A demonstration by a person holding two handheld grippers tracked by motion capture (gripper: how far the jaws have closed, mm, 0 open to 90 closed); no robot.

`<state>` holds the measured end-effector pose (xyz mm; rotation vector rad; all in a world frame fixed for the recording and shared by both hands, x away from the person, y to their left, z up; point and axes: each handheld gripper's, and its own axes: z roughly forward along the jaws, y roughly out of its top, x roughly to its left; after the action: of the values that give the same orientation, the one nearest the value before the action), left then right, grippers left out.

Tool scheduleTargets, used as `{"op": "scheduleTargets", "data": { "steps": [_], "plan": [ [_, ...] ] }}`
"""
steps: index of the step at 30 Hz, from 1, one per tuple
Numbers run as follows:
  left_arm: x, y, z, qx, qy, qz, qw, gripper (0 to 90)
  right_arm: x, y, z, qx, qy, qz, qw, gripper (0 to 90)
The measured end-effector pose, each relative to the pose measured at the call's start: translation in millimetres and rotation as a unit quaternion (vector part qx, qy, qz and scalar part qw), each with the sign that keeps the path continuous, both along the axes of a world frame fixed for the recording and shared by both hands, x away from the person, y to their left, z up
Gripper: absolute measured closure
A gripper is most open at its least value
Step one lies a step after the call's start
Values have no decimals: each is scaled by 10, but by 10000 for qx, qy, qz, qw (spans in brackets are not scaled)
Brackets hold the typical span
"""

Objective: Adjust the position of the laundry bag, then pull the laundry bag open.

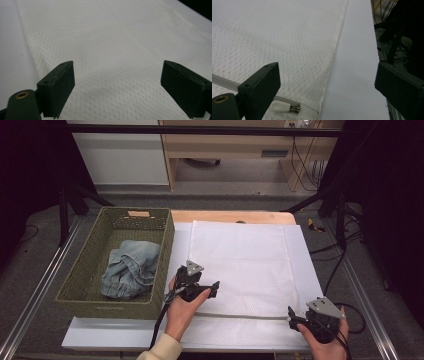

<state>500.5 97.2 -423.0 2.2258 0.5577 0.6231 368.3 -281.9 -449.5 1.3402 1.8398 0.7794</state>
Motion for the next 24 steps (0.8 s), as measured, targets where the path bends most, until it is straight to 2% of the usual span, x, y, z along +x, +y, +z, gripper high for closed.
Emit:
{"op": "scheduleTargets", "data": {
  "steps": [4, 7, 12, 16, 18, 21, 23, 24],
  "plan": [
    [-120, -30, 47, -255, -41, -117, 9996, 88, -7, -14, 3, 24, 13, 98, 9999, 52],
    [-208, -36, 79, -279, -138, -249, 9992, 84, -30, -48, 14, 138, 13, 231, 9996, 51],
    [-409, -25, 119, -235, -424, -217, 9986, 75, -43, -99, 22, 278, 32, 241, 9993, 69],
    [-577, 21, 75, -298, -467, -268, 9981, 71, -57, -136, 20, 373, 24, 233, 9990, 93],
    [-666, 61, 46, -255, -514, -322, 9978, 69, -69, -168, 9, 482, 38, 235, 9986, 118],
    [-814, 139, -11, -161, -660, -250, 9974, 69, -76, -205, -8, 624, 116, 245, 9977, 165],
    [-881, 223, -56, -27, -844, -120, 9964, 71, -71, -220, -21, 812, 236, 265, 9961, 240],
    [-893, 253, -81, -48, -845, -57, 9964, 78, -59, -229, -31, 863, 264, 344, 9953, 288]
  ]
}}
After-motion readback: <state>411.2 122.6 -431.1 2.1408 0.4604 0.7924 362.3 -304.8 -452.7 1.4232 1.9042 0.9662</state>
